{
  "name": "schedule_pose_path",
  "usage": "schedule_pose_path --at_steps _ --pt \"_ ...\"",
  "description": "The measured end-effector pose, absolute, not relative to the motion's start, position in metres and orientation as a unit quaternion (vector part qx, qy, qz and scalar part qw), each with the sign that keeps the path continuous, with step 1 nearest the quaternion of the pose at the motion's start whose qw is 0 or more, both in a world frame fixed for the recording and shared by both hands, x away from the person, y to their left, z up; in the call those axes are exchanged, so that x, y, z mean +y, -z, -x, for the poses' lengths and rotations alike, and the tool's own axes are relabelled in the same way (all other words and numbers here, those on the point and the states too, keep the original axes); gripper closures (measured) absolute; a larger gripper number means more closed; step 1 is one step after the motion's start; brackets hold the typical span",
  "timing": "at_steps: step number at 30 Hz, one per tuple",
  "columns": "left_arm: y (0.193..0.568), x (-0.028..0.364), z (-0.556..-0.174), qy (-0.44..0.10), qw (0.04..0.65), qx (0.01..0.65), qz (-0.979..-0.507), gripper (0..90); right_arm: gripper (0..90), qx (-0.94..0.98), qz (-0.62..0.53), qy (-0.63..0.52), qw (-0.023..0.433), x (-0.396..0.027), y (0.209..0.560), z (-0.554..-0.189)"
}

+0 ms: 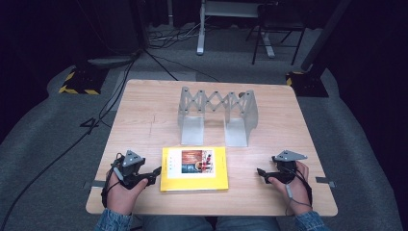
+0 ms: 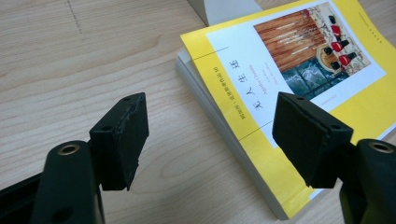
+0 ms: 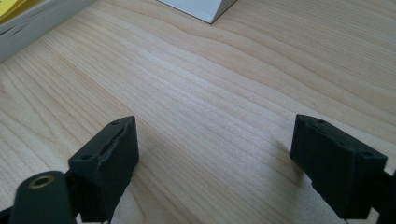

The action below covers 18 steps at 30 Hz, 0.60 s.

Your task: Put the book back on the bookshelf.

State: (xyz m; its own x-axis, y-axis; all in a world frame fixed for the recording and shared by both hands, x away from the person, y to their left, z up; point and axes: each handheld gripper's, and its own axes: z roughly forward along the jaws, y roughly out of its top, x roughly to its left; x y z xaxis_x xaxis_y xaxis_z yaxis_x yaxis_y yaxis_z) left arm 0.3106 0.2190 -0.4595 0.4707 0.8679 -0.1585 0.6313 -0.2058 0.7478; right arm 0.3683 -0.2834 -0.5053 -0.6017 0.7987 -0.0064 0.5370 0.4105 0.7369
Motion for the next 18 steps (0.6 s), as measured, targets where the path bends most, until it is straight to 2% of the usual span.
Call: schedule_pose_path --at_steps 7,18 --pt "0.468 0.212 -0.315 -0.136 0.407 0.500 -0.752 22.5 16.4 0.818 -0.410 -0.359 0.184 -0.283 0.505 -0.367" --pt "0.483 0.205 -0.326 -0.098 0.400 0.518 -0.750 21.8 16.6 0.818 -0.411 -0.359 0.184 -0.282 0.505 -0.367"
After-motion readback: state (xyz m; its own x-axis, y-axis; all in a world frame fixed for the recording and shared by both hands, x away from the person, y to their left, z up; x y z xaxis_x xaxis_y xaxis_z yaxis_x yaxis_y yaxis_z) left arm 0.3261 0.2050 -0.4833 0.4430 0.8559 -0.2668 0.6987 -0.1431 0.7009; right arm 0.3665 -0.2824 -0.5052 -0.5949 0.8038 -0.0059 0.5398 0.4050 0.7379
